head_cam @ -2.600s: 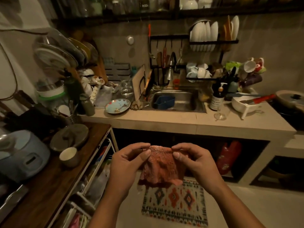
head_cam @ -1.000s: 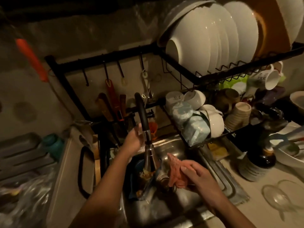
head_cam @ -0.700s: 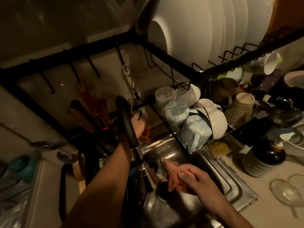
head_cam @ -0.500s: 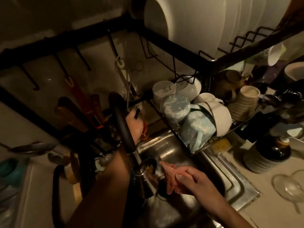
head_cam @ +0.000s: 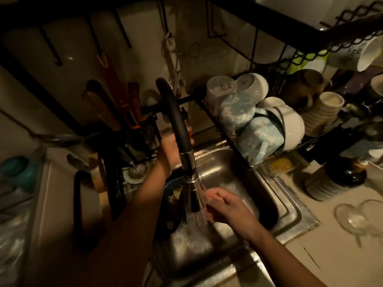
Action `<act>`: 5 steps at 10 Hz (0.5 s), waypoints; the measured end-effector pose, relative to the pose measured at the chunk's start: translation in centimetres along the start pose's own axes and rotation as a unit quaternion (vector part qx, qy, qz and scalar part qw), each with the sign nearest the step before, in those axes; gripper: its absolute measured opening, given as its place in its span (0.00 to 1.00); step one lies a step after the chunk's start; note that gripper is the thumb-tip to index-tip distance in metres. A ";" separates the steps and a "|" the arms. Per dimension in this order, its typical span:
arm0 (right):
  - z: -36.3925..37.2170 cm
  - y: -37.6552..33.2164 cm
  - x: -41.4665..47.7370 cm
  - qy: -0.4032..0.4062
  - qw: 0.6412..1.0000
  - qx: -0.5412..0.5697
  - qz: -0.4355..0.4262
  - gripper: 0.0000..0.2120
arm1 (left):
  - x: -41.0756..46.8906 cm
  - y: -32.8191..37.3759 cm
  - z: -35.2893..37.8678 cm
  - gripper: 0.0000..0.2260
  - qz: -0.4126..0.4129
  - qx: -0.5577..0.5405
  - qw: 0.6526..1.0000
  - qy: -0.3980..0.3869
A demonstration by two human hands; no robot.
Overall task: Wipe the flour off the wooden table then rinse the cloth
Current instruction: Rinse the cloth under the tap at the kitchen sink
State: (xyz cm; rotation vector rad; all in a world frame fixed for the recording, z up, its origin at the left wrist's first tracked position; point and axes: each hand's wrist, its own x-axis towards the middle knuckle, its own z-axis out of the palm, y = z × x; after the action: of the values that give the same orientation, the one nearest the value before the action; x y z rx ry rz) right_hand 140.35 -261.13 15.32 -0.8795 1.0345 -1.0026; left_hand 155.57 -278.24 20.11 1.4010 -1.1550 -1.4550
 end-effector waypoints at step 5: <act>1.2 4.8 -0.8 0.034 0.998 -0.050 0.020 0.19 | -16.9 -12.5 -1.1 0.08 -0.150 -0.115 0.980 0.068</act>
State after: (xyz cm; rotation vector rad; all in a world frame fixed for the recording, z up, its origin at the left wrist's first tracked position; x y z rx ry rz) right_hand 142.48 -258.77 11.41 -0.9077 1.1637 -0.9583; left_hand 158.54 -258.72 12.74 1.5293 -0.6856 -1.6126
